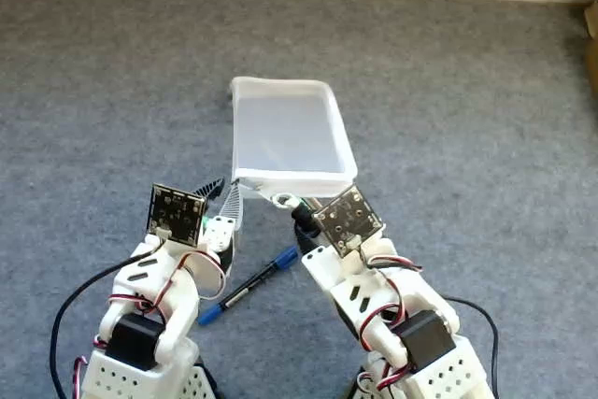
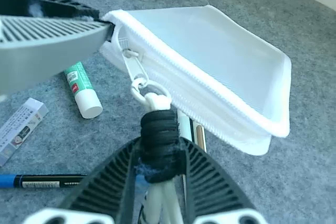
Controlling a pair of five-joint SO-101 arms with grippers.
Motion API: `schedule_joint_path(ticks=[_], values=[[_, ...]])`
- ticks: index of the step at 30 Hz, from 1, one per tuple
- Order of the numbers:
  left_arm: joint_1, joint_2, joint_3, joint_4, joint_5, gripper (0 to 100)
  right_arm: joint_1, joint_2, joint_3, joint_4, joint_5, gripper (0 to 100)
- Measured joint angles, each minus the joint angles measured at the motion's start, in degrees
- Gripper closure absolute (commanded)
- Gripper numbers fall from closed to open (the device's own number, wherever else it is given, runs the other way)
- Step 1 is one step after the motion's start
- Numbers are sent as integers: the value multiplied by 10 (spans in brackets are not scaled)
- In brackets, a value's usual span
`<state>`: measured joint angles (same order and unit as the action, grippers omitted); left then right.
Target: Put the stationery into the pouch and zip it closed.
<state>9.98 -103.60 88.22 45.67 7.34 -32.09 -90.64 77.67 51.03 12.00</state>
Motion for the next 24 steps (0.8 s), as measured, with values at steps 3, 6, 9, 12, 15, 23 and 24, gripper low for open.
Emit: schedule_joint_path(ticks=[3, 6, 9, 12, 15, 23, 24], values=[[-9, 0, 0, 0, 0, 938, 2, 0, 0, -1, 0, 993], [-25, 0, 0, 0, 1, 938, 37, 0, 0, -1, 0, 993], [-35, 0, 0, 0, 1, 938, 76, -1, 0, -1, -1, 993], [-35, 0, 0, 0, 2, 938, 96, -1, 0, -1, -17, 993], [-35, 0, -1, 0, 2, 938, 113, -1, 0, -1, -25, 993], [-34, 0, -1, 0, 2, 938, 155, -1, 0, -1, -33, 993], [-33, 0, -1, 0, 2, 938, 160, -1, 0, -1, -41, 993]])
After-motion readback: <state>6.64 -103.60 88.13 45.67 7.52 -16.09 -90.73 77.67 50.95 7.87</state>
